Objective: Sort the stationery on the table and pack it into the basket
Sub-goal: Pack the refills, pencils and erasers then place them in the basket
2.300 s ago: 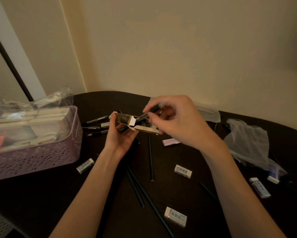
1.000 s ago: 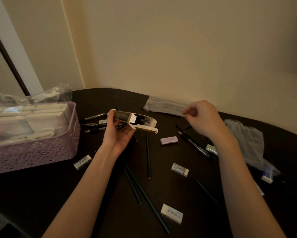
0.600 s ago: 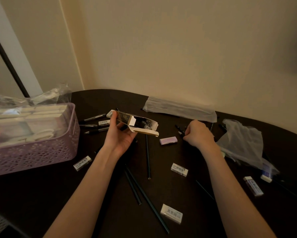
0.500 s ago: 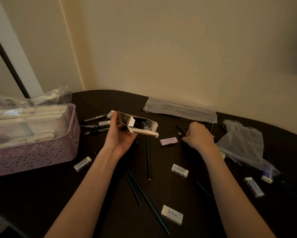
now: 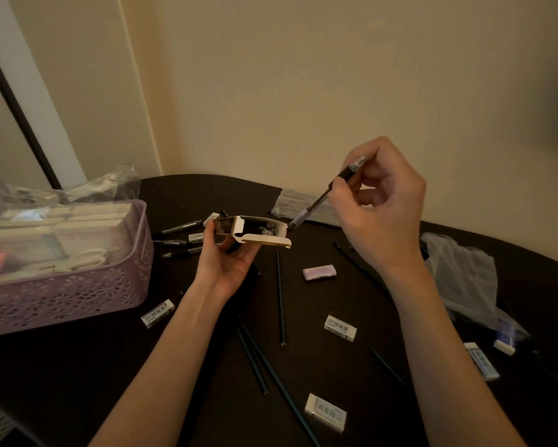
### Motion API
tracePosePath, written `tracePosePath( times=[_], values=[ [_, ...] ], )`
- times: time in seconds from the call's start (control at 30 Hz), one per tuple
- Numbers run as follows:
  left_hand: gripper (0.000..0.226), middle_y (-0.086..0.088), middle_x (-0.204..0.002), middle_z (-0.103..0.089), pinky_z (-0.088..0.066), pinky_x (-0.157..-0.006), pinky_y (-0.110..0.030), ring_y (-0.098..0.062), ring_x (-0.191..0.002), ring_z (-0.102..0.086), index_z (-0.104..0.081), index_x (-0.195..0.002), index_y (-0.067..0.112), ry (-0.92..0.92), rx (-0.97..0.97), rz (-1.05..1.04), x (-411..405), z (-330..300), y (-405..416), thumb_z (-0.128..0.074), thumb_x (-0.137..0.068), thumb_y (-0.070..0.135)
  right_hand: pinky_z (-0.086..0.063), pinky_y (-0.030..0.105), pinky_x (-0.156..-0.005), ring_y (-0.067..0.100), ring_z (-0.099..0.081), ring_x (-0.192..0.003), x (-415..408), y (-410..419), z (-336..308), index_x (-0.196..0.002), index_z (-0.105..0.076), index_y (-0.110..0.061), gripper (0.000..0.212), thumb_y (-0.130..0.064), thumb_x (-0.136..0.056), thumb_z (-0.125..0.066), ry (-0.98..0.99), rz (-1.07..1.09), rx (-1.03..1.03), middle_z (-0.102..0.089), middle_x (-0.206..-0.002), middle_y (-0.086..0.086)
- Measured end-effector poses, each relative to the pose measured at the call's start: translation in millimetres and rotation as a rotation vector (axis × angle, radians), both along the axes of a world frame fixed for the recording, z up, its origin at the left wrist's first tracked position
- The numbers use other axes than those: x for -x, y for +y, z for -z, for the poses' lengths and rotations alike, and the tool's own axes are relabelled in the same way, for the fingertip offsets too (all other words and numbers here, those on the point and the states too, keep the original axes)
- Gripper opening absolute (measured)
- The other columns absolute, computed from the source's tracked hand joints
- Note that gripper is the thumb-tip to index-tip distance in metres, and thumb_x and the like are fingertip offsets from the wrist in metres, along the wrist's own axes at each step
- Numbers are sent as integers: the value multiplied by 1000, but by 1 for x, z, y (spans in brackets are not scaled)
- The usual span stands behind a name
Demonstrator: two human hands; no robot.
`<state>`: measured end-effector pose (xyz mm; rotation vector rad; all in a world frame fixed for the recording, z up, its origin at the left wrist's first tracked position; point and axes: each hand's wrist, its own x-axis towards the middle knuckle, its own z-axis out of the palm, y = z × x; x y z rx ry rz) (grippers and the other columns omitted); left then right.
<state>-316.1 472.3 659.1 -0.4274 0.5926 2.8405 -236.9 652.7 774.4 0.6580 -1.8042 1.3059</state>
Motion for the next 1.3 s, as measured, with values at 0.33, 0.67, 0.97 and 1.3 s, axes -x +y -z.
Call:
tracePosePath(
  times=[0.33, 0.67, 0.97, 1.3],
  values=[
    [55, -27, -118, -62, -54, -91, -44, -38, -104, -66, -52, -127, 6, -1, -13, -22, 2, 2, -2, -58, -91, 48, -49, 17, -49, 16, -56, -64, 4, -14, 15, -87, -51, -8, 20, 7, -80, -63, 8, -108, -20, -50, -74, -7],
    [59, -24, -120, -63, -56, -90, -43, -34, -104, -68, -49, -133, 8, 73, 68, -13, 5, 3, -6, -55, -92, 50, -47, 13, -63, 6, -60, -76, 22, -16, 36, -96, -73, -16, 13, -13, -83, -72, -233, -11, -527, -66, -82, -6],
    [62, -18, -124, -62, -55, -91, -38, -30, -111, -64, -49, -135, 10, 96, 93, -34, 4, 3, -9, -57, -89, 51, -46, 10, -61, 1, -62, -79, 15, -12, 25, -91, -70, -19, 12, -11, -83, -71, -423, -92, -488, -65, -82, -13],
    [73, -21, -129, -60, -53, -94, -40, -32, -114, -63, -44, -138, 11, 174, 216, 6, 6, 7, -11, -61, -83, 55, -54, 31, -72, 6, -61, -80, 22, -13, 30, -87, -76, -20, 7, -22, -80, -75, -339, 22, -618, -68, -87, -6]
  ],
)
